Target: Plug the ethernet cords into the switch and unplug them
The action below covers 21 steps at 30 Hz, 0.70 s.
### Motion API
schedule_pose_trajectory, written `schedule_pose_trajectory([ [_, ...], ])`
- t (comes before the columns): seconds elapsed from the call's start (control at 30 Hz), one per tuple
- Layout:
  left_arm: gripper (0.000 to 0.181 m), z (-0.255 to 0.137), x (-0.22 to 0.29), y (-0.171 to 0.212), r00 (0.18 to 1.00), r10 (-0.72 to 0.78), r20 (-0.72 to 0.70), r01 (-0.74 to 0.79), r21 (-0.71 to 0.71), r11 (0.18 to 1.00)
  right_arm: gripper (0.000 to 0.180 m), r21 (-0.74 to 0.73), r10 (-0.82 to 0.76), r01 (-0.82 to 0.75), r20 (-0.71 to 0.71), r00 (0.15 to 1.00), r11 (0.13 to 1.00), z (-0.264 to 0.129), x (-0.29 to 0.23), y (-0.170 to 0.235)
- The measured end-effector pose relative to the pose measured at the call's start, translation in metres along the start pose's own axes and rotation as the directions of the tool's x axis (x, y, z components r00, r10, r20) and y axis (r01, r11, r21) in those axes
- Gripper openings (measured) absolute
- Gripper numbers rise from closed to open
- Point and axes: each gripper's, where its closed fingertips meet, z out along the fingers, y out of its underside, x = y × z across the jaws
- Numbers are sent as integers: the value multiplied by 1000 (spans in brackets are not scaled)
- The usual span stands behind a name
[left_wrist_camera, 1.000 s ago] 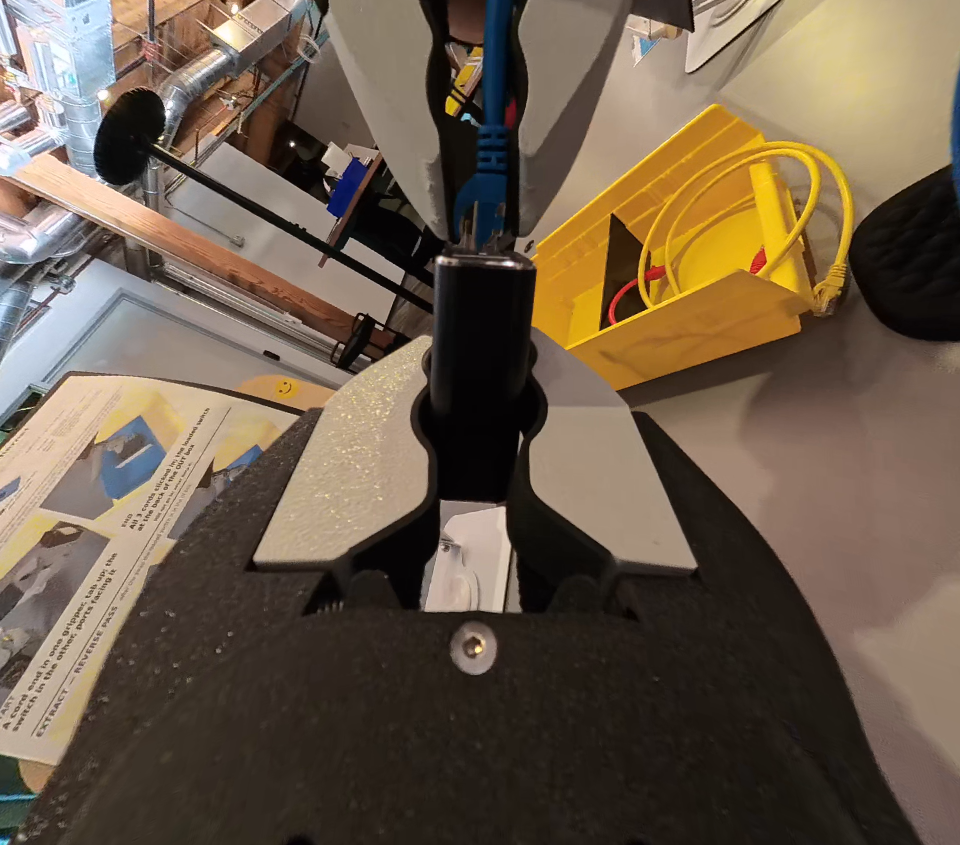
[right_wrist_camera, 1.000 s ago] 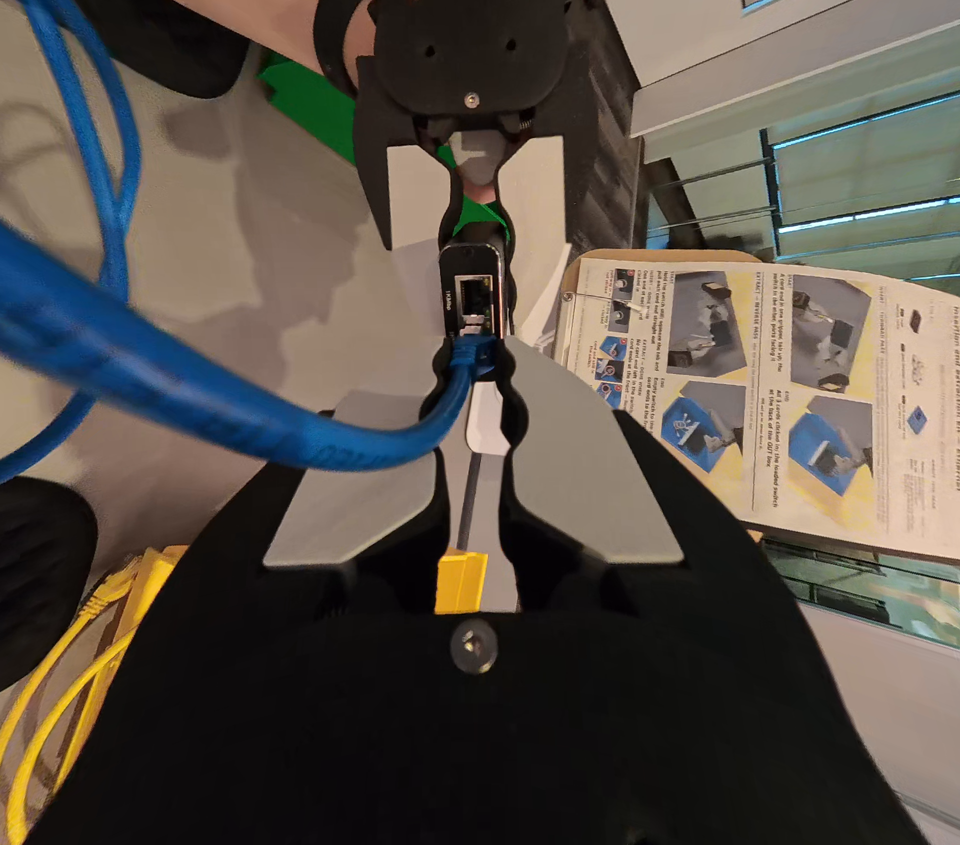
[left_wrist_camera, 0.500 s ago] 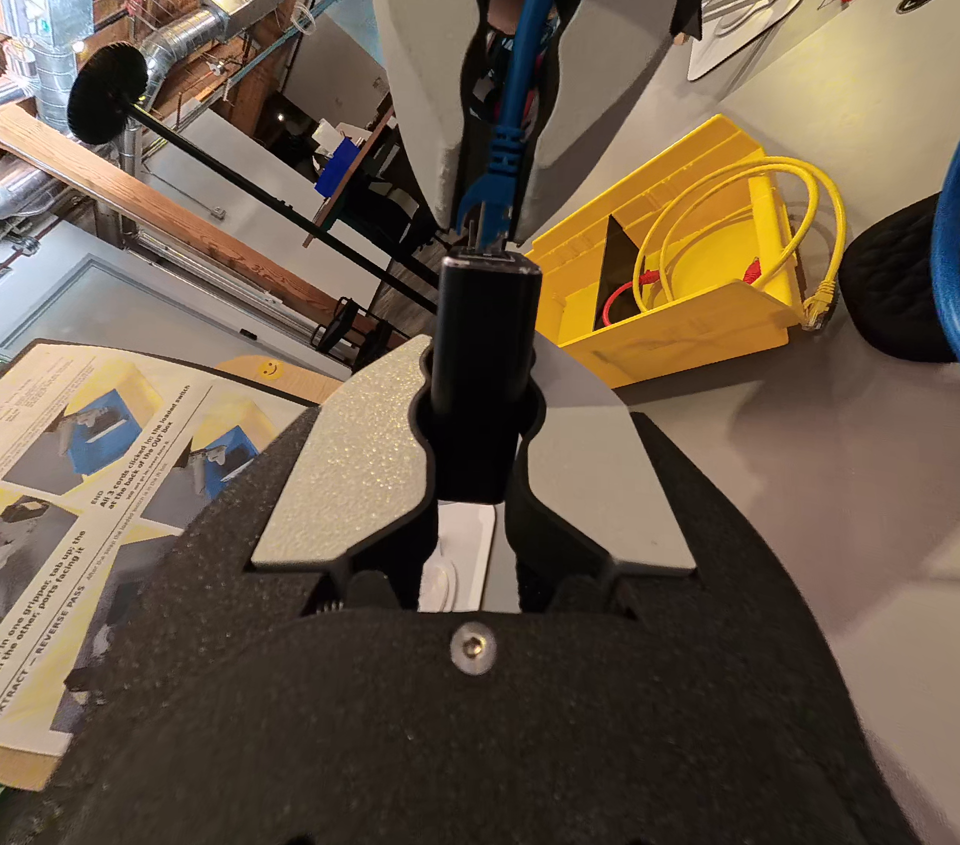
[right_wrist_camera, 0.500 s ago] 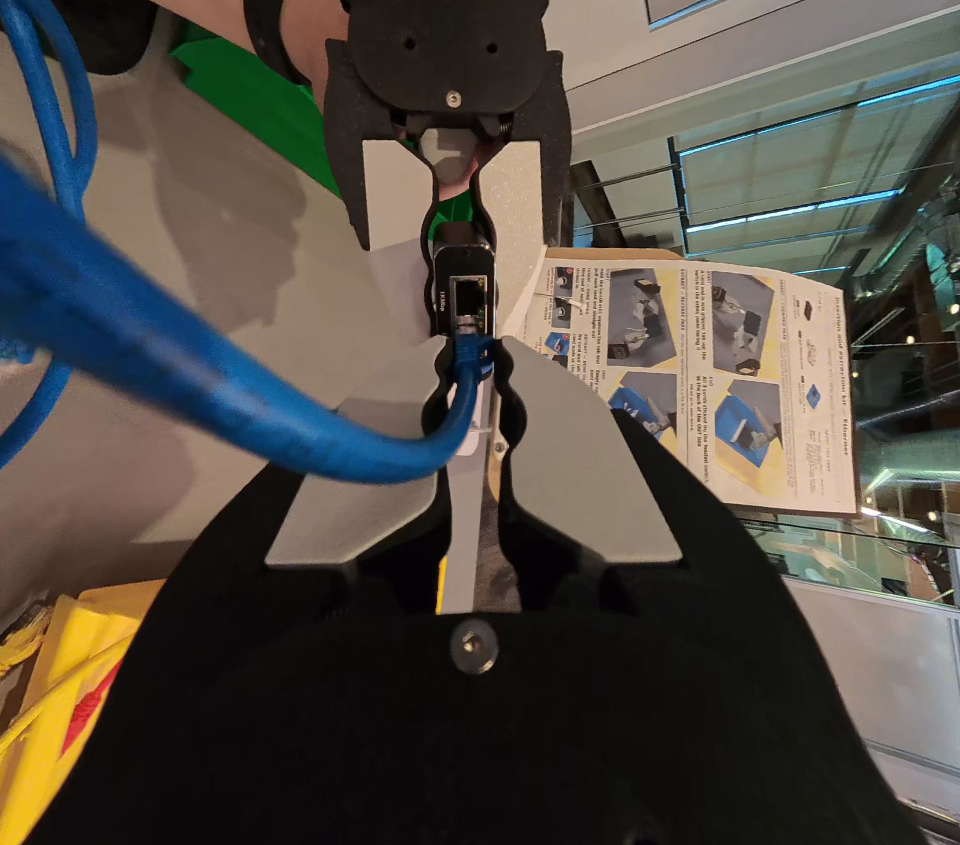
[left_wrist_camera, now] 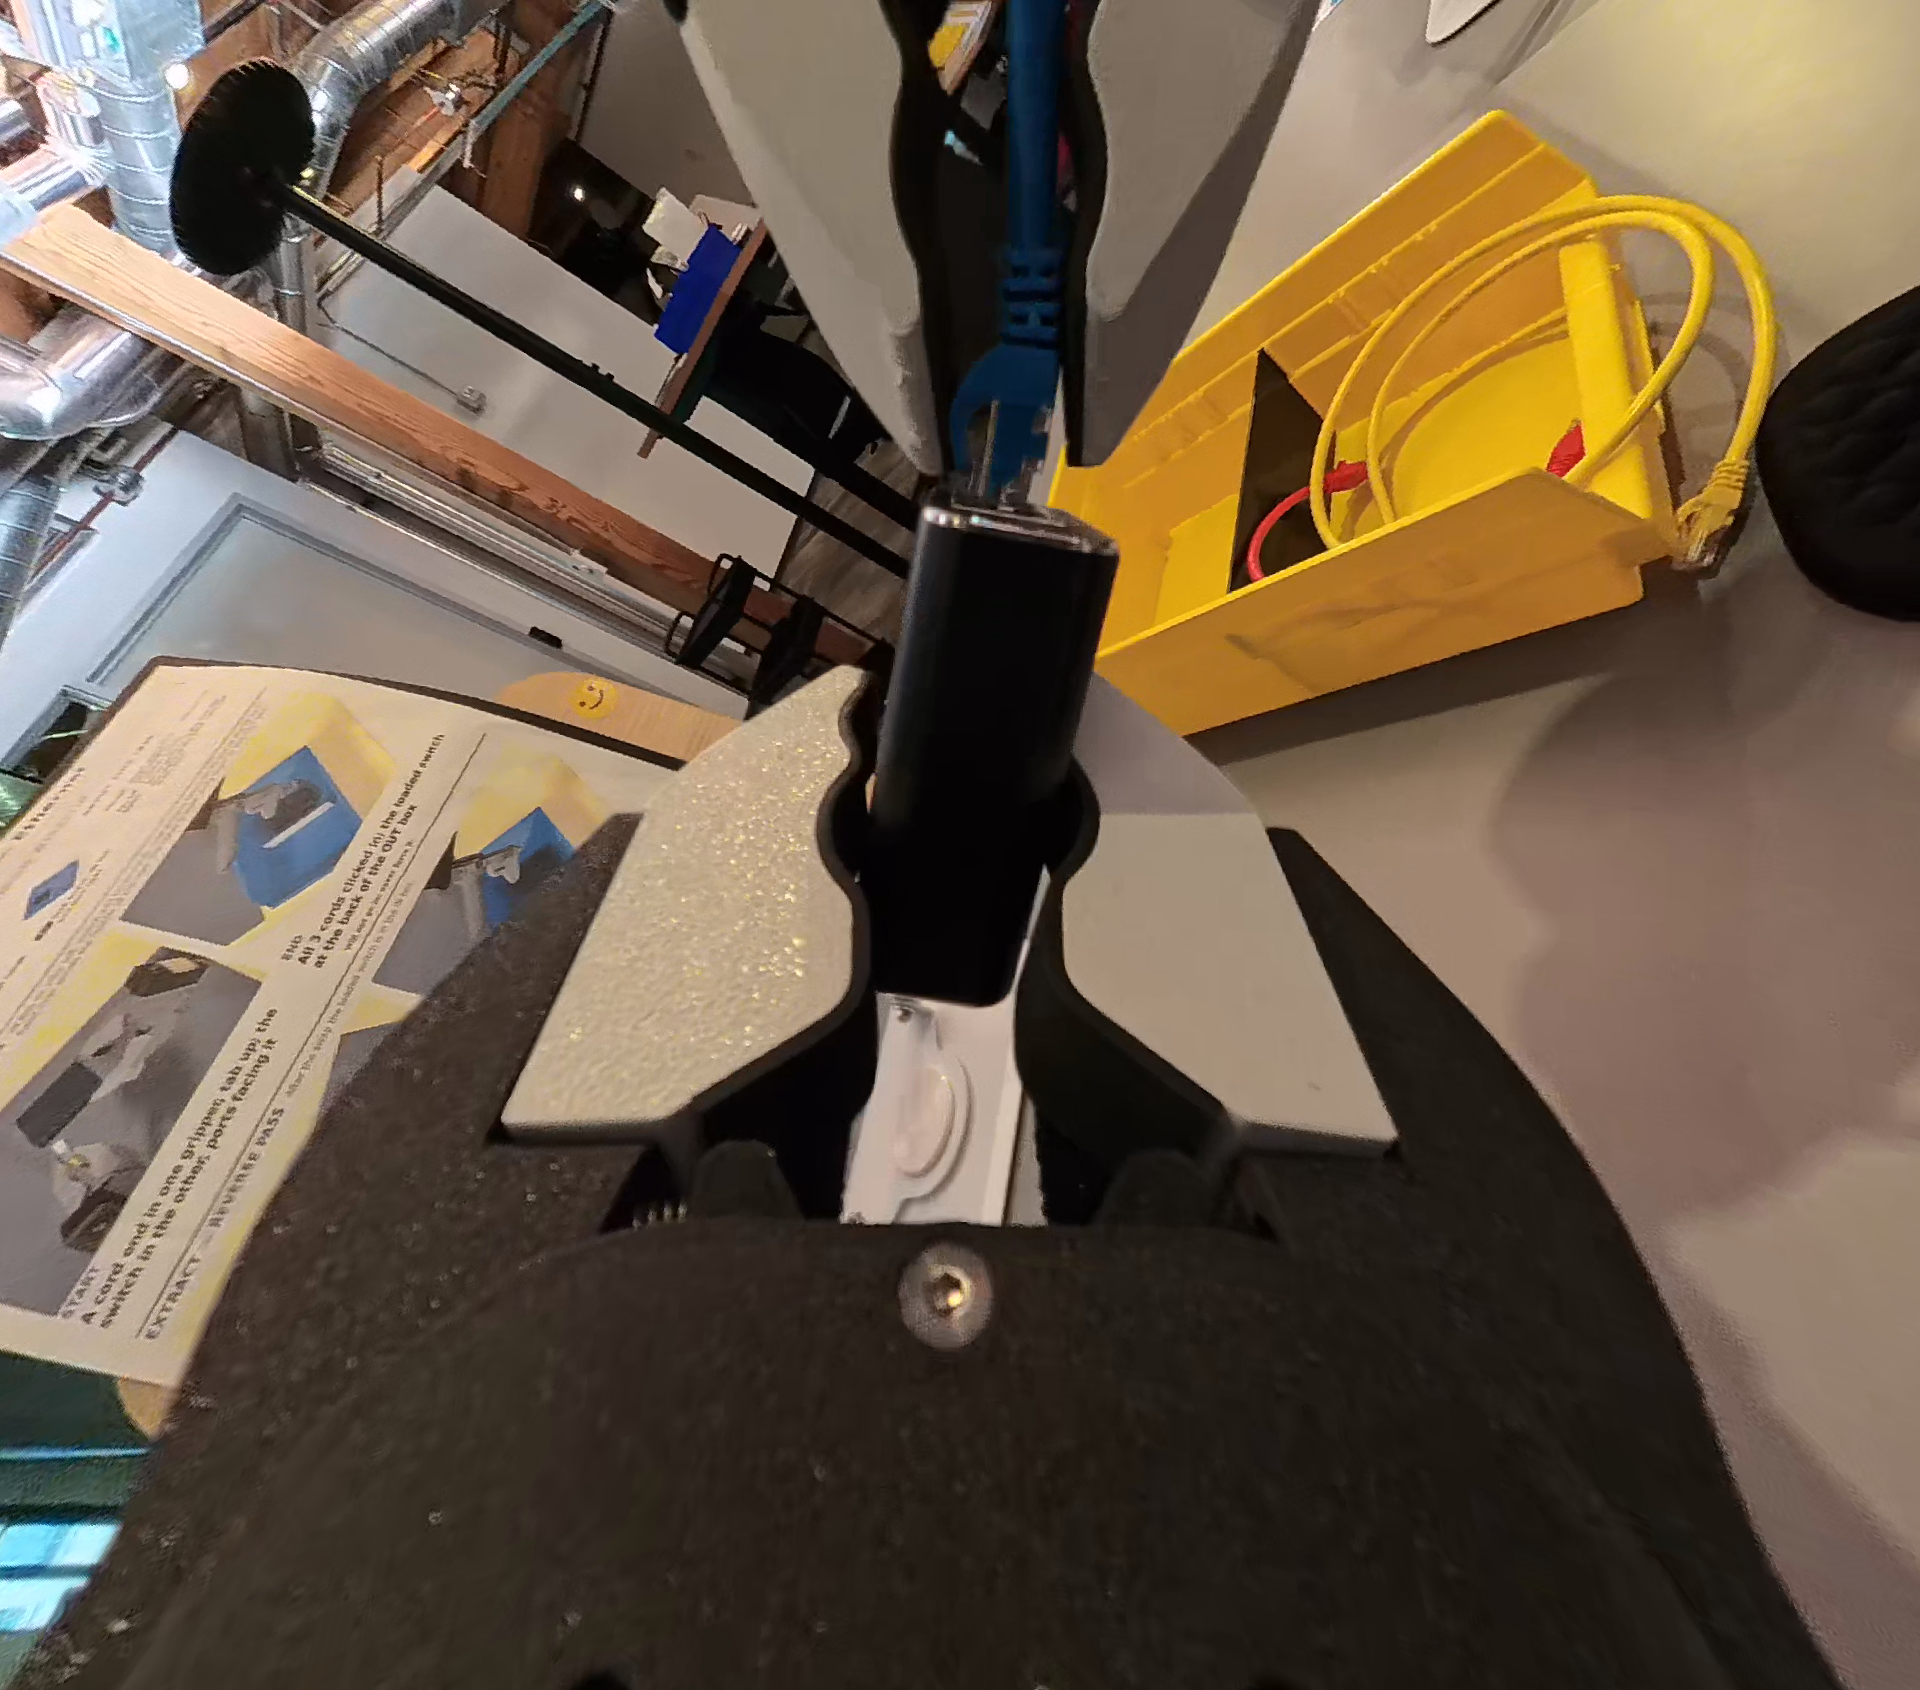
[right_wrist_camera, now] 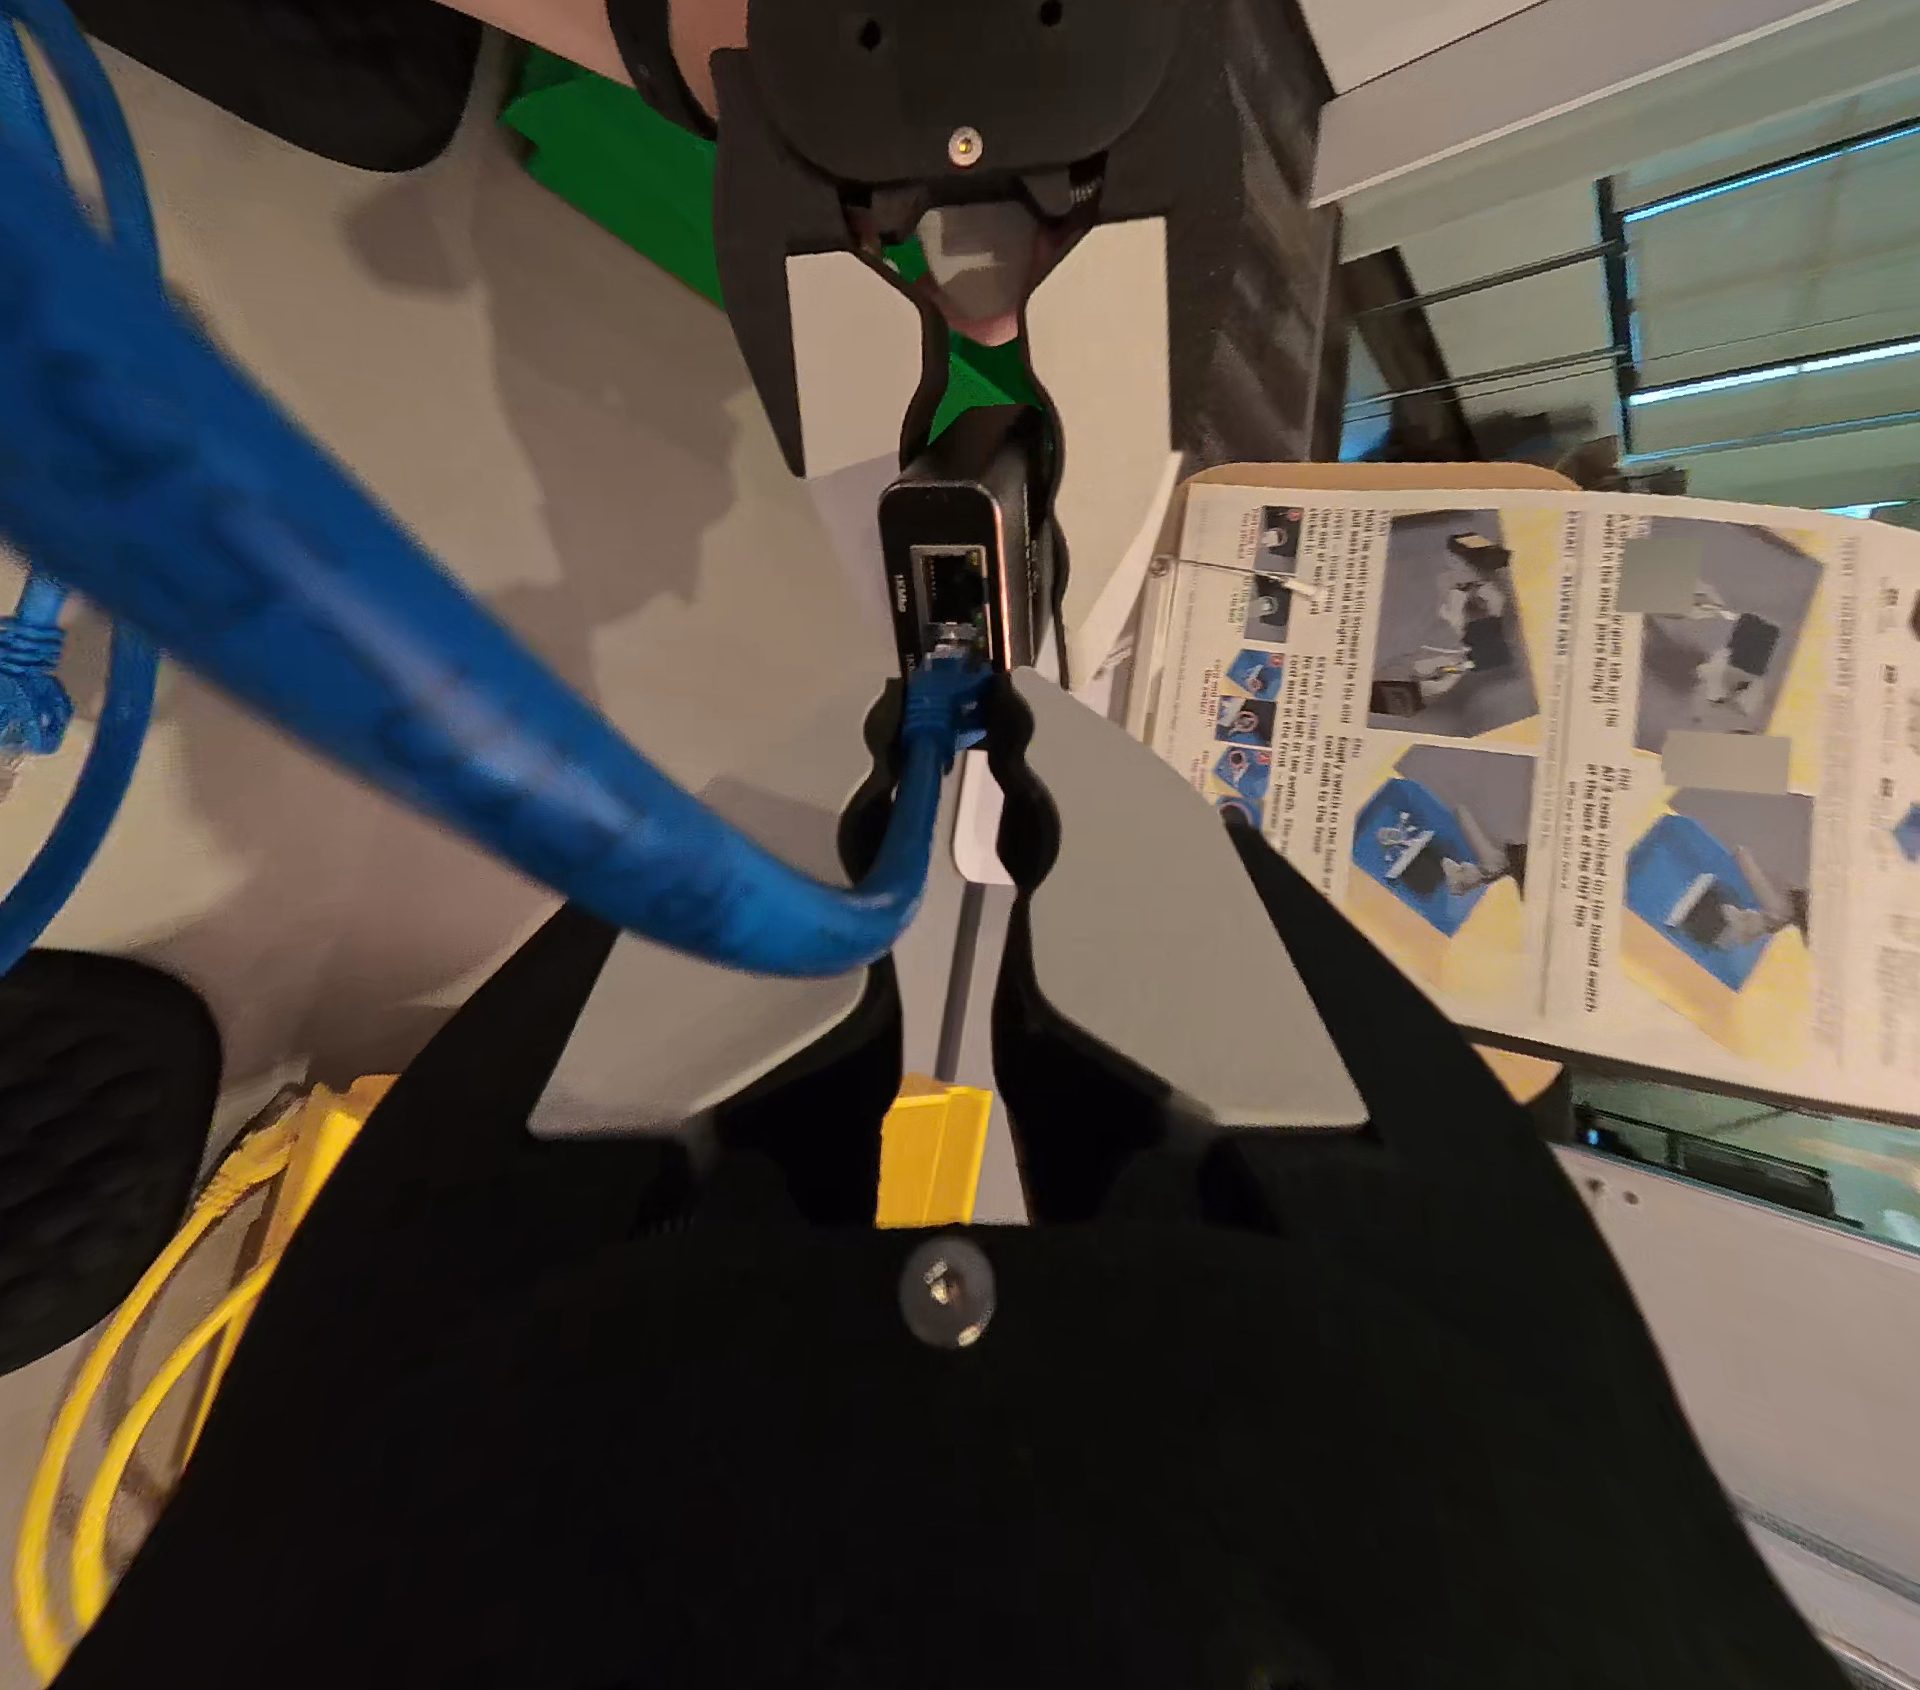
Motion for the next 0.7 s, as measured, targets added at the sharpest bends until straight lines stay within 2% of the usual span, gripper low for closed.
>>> schedule_pose_trajectory([
  [0.2,28,6,7,5,999,-15,-45,16,0,1000,17,-59,29,-22,132,991,998,4,-7,7],
  [0.7,28,9,20,-2,993,-30,-117,37,58,998,18,-116,59,-25,294,954,993,-3,-19,7],
])
